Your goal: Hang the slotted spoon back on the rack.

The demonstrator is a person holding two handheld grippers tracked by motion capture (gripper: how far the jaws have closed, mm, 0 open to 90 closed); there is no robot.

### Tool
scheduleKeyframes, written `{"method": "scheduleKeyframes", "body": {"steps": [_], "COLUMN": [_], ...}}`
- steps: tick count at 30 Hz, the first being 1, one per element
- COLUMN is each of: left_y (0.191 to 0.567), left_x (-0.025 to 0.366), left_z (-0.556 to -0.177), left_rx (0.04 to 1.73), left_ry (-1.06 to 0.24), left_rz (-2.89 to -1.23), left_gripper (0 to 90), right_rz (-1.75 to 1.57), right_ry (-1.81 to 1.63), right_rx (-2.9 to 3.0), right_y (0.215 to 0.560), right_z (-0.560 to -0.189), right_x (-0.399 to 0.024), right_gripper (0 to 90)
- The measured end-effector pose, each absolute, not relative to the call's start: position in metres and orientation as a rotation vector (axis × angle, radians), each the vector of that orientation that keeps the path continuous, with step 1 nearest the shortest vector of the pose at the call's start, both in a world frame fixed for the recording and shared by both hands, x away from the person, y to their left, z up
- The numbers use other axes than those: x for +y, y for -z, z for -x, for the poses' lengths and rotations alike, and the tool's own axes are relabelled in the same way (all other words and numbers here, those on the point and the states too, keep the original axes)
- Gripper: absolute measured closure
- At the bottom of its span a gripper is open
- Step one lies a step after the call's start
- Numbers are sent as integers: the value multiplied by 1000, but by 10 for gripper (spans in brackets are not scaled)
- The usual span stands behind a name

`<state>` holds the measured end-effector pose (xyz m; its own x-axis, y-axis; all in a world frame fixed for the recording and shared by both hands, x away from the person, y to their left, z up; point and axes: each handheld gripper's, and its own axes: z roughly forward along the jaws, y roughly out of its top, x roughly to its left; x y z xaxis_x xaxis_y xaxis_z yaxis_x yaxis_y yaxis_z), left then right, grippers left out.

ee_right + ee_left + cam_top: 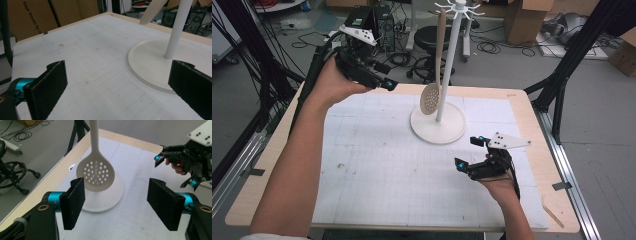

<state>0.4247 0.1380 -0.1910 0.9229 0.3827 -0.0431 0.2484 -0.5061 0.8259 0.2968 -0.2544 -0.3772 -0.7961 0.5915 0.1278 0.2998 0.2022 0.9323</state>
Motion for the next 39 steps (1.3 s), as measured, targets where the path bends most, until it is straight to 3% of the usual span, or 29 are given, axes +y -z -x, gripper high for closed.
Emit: {"method": "scheduleKeyframes", "body": {"steps": [25,39], "left_y": [266,309], "left_x": [193,211], "left_z": [-392,-371], "left_rx": [463,465], "left_ry": [-142,-141], "left_rz": [-2013,-1985], "left_gripper": [244,163], "right_rz": [-841,-847], "right_ry": [-1626,-1615], "right_rx": [2231,2246], "right_y": [378,380], "right_z": [-299,-299], "right_x": [-250,-249], "right_gripper": [11,11]}}
